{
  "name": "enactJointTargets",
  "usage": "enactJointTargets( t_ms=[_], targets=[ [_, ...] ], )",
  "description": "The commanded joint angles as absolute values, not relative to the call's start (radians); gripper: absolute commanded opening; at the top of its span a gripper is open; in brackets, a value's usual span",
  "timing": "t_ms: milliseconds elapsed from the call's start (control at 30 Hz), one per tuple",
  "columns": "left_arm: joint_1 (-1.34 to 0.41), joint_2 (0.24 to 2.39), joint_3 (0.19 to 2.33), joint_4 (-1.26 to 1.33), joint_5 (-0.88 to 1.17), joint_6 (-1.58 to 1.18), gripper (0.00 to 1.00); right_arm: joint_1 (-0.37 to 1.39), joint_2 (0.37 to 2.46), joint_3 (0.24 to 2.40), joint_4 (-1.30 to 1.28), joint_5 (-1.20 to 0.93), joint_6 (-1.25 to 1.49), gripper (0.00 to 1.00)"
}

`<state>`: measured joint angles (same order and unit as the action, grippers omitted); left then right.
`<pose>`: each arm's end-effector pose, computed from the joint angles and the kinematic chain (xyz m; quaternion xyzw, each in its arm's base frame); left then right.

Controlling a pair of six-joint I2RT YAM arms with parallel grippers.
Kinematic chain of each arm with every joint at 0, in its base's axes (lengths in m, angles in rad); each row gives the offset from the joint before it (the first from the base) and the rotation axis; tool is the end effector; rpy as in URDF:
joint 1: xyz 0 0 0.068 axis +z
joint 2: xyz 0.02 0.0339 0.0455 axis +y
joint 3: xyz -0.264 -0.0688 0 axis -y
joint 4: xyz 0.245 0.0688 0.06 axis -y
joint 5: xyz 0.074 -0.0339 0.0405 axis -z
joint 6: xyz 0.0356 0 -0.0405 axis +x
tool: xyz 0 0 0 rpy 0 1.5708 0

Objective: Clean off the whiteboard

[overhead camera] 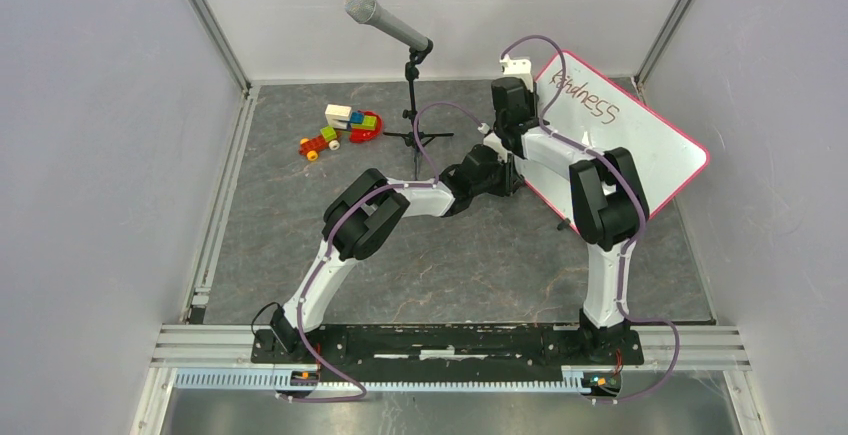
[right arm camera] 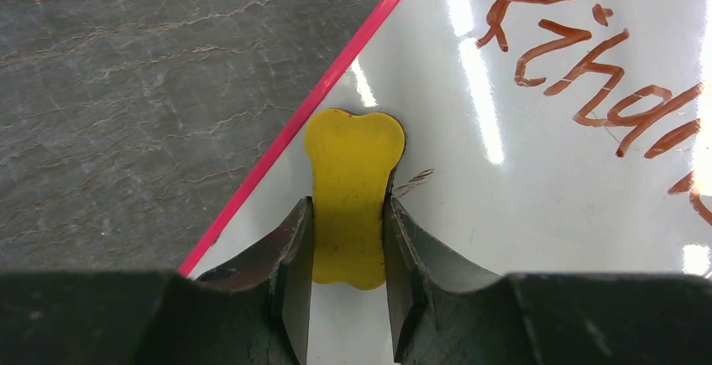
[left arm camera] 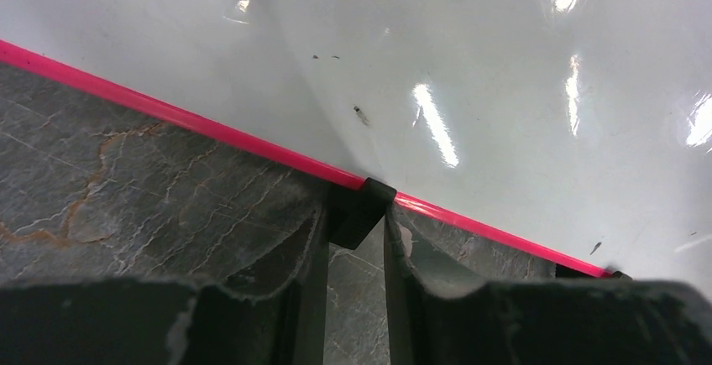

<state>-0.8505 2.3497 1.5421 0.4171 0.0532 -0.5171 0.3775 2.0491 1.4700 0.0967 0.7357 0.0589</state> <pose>0.3412 -0.3917 0.1241 0.1524 0.8166 -0.3686 0.4173 0.4442 0.1504 0.2174 0.0572 0.8177 -0.1958 0.5382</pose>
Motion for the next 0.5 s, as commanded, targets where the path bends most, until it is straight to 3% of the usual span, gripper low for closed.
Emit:
enactJointTargets(
  t_ms=[0, 467],
  targets=[
    [-0.853, 2.385, 1.57, 0.382, 0.006, -0.517, 0.02, 0.375, 2.052, 1.511, 0.123, 0.789, 0.017, 0.34],
    [-0.853, 2.385, 1.571, 0.382, 0.008, -0.515, 0.02, 0.218, 1.939, 1.445, 0.137, 0.784, 0.037, 0.35]
  ],
)
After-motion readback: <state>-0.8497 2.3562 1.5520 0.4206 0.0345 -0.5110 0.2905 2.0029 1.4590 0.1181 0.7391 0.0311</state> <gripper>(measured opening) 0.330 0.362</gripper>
